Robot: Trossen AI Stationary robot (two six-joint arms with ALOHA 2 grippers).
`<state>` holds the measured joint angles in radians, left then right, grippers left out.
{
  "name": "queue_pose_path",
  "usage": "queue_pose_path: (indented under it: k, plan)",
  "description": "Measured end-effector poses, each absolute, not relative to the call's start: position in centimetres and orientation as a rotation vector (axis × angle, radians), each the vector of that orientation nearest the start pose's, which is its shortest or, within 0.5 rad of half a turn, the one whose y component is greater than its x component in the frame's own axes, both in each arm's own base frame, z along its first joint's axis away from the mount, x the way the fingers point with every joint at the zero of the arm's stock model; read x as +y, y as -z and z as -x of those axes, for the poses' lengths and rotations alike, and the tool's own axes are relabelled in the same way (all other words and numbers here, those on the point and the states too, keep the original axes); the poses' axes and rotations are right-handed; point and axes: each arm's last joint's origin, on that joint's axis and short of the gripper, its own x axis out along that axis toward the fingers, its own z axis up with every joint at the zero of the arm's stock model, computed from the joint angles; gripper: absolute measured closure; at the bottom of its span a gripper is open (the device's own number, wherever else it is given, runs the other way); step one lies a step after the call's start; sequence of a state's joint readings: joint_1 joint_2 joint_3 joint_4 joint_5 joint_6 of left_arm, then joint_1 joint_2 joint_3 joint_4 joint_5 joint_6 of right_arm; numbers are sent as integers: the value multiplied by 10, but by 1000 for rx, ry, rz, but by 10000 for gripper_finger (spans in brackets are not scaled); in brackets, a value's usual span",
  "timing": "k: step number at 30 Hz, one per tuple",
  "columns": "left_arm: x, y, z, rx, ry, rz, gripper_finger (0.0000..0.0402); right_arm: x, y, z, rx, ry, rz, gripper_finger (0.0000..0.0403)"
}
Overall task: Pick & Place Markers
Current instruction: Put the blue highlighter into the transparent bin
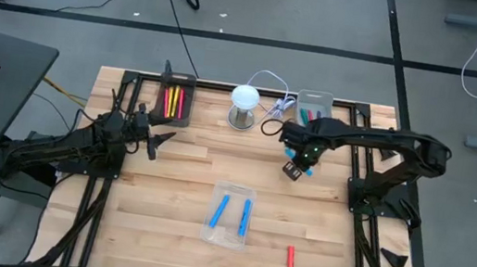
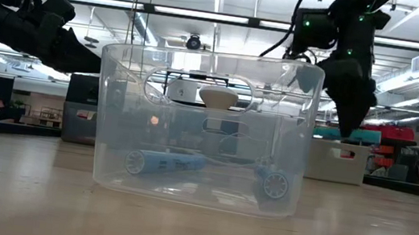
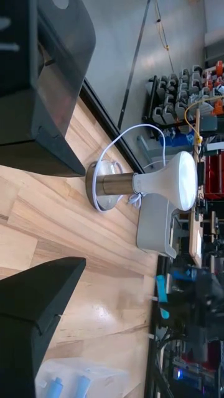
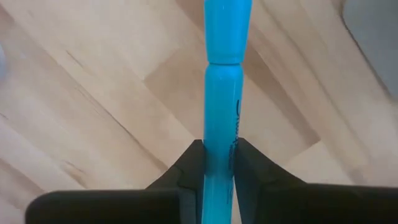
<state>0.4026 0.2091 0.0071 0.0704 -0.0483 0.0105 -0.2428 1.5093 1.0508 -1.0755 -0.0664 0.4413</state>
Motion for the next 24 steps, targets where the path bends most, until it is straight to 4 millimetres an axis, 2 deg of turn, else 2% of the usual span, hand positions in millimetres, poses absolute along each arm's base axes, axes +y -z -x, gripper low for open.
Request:
queue_pose_path:
  k: [6,15,20,24]
  plan:
    - [44,-155,-100,133,-450,13,172,-58,-229,-240,1384,589,-730,350]
    - [44,-155,-100,133,-449,13,172,-53,-241,-230,1335,658,-940,350]
    - [44,-155,-100,133,-450,13,172,-46,-242,-230,1343,716,-1033,350]
    - [44,-155,-100,133,-450,13,172,-32,-237,-238,1372,751,-1065,350]
